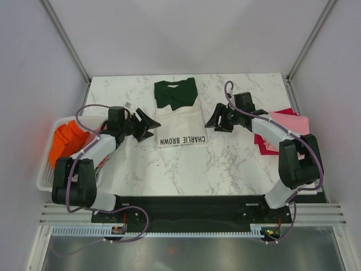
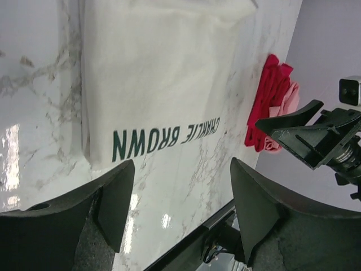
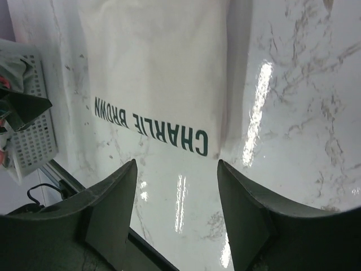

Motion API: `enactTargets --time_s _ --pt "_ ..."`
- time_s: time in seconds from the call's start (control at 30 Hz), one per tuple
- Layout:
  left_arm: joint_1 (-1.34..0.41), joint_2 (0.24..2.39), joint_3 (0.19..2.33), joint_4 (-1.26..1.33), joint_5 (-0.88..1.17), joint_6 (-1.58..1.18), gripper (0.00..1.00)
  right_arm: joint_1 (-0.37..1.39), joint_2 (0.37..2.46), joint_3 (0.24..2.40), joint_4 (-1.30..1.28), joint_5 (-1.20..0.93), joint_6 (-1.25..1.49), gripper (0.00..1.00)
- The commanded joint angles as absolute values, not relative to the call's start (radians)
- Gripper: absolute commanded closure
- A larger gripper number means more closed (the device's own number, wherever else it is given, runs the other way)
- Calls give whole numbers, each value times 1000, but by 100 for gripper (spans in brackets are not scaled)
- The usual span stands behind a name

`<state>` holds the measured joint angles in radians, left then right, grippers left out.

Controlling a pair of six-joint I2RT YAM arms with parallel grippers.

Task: Fold and stack the t-shirts
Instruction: Fold the tshirt

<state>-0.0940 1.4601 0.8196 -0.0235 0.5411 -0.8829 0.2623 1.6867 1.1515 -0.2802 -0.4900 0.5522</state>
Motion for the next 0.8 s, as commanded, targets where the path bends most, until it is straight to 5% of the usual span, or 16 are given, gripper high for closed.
enactTargets --time_s 0.0,0.77 --pt "-113 1385 723 -38 520 -807 25 259 1623 1048 -213 -520 506 34" --pt "-144 1479 655 38 532 -788 39 318 1824 942 18 -575 646 43"
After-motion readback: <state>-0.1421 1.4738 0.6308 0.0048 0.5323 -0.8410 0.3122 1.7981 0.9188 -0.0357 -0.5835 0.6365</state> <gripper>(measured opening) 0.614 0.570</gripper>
